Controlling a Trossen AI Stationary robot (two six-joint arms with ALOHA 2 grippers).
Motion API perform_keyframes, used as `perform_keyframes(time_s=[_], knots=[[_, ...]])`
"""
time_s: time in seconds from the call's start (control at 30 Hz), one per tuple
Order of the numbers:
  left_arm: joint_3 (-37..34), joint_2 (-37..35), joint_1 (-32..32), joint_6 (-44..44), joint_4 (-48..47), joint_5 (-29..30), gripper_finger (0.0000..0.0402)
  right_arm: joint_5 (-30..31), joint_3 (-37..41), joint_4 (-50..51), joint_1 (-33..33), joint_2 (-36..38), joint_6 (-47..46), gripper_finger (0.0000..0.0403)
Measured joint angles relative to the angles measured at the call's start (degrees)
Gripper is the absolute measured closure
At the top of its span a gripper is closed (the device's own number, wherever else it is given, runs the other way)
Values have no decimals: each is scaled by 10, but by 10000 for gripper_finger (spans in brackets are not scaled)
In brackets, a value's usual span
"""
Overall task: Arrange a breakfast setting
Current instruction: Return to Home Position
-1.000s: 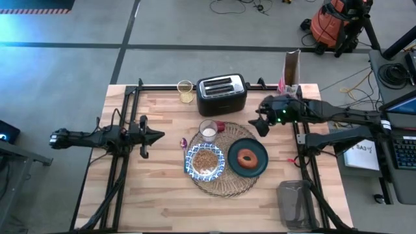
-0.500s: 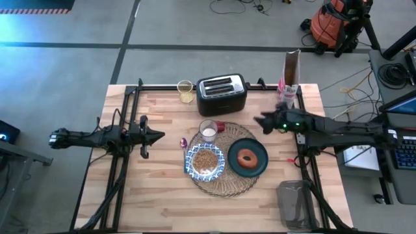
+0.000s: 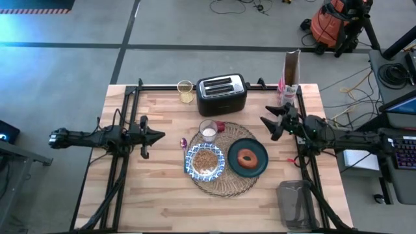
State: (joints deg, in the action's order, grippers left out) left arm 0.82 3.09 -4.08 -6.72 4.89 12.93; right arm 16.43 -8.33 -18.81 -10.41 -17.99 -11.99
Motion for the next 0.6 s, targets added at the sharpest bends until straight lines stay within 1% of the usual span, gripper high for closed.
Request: perform_keyframes(time_s=[0.17,0.27,0.47,0.6], knots=[[0,0,0,0,0,0,402,-67,33,1,0,40,5,78],[0,0,0,0,0,0,402,-92,50,1,0,63,1,78],[0,0,0,0,0,0,402,-104,69,11,0,109,2,78],[0,0,0,0,0,0,402,-109,69,28,0,135,28,78]])
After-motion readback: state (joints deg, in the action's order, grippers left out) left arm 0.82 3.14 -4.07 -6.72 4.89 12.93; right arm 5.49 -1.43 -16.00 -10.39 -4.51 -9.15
